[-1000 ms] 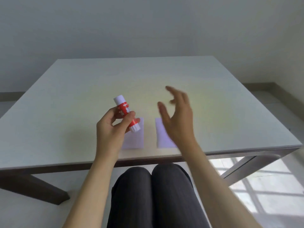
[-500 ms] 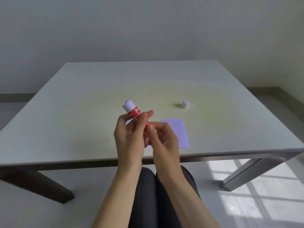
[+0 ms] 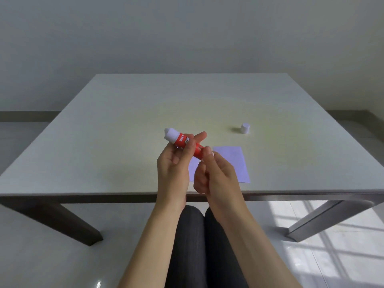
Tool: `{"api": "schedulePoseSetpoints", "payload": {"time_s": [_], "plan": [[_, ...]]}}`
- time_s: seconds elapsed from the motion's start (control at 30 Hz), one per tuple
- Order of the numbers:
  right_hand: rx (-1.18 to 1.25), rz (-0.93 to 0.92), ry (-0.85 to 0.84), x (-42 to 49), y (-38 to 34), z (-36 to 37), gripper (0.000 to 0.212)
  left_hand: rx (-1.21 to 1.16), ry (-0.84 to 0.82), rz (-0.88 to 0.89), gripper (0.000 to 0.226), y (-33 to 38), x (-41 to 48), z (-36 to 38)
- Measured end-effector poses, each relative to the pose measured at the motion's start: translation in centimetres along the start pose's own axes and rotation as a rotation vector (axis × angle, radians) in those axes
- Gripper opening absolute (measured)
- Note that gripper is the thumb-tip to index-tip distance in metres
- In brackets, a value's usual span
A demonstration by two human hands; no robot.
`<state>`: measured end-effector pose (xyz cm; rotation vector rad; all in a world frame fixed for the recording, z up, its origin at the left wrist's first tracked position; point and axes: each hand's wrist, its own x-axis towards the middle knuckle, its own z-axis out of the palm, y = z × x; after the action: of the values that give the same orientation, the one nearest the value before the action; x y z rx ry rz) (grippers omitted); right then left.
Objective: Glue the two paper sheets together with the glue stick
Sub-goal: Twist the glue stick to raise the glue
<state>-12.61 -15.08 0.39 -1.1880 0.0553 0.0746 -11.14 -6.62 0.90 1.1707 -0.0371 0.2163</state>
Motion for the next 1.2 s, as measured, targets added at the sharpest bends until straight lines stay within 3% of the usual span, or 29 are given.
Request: {"api": "schedulePoseSetpoints", "payload": {"time_s": [0.07, 0.13, 0.2, 0.27, 0.33, 0.47, 0.53, 0.6, 0.67, 0.73, 0.77, 0.83, 0.9, 1.0, 1.07, 1.2], "plan": [[0.070, 0.228, -0.041, 0.3, -0.8, 0.0, 0.055, 0.011, -0.072, 0.042, 0.012, 0.1, 0.0, -0.3], [0.004, 0.295, -0.064, 0.4, -1.2, -0.1, 0.064, 0.036, -0.111, 0.067, 0.016, 0.1, 0.1, -0.6], [-0.191, 0.093, -0.044, 0.2, -0.9, -0.4, 0.056, 0.071, -0.088, 0.087, 0.017, 0.1, 0.1, -0.9], [-0.236, -0.158, -0.040, 0.0, -0.7, -0.6, 0.024, 0.065, -0.068, 0.092, 0.016, 0.0, 0.2, -1.2], [-0.132, -0.179, -0.080, 0.0, -0.7, -0.9, 0.015, 0.057, -0.077, 0.098, 0.016, 0.0, 0.2, -1.2], [0.285, 0.442, -0.266, 0.1, -1.5, -1.1, 0.038, 0.024, -0.169, 0.075, 0.017, 0.0, 0.3, -1.3], [0.249, 0.492, -0.318, 0.0, -1.6, -1.1, 0.049, -0.026, -0.211, 0.048, 0.019, 0.1, 0.3, -1.4], [0.040, 0.357, -0.238, -0.1, -1.4, -1.0, 0.054, -0.015, -0.184, 0.054, 0.021, 0.1, 0.3, -1.4], [-0.183, 0.061, -0.119, -0.4, -1.1, -0.7, 0.044, -0.016, -0.146, 0.058, 0.022, 0.1, 0.1, -1.2], [-0.193, -0.117, -0.069, -0.6, -0.7, -0.5, 0.031, -0.007, -0.119, 0.060, 0.023, -0.1, 0.2, -1.1], [-0.114, -0.098, -0.083, -0.7, -0.7, -0.5, 0.029, 0.018, -0.115, 0.063, 0.023, -0.1, 0.3, -1.1], [0.158, 0.152, -0.161, -0.4, -0.9, -0.8, 0.027, 0.054, -0.155, 0.068, 0.020, 0.0, 0.4, -1.2], [0.367, 0.499, -0.259, -0.1, -1.2, -1.3, 0.042, 0.090, -0.256, 0.043, 0.022, 0.1, 0.5, -1.4], [0.436, 0.687, -0.337, 0.2, -0.8, -1.7, 0.055, 0.166, -0.375, 0.004, 0.028, 0.0, 0.6, -1.7], [0.371, 0.628, -0.294, 0.0, -0.6, -1.6, 0.056, 0.174, -0.374, 0.017, 0.027, -0.1, 0.6, -1.8], [0.093, 0.164, -0.124, -0.5, -0.4, -2.0, 0.036, 0.221, -0.265, 0.079, 0.028, -0.6, 0.5, -1.8]]}}
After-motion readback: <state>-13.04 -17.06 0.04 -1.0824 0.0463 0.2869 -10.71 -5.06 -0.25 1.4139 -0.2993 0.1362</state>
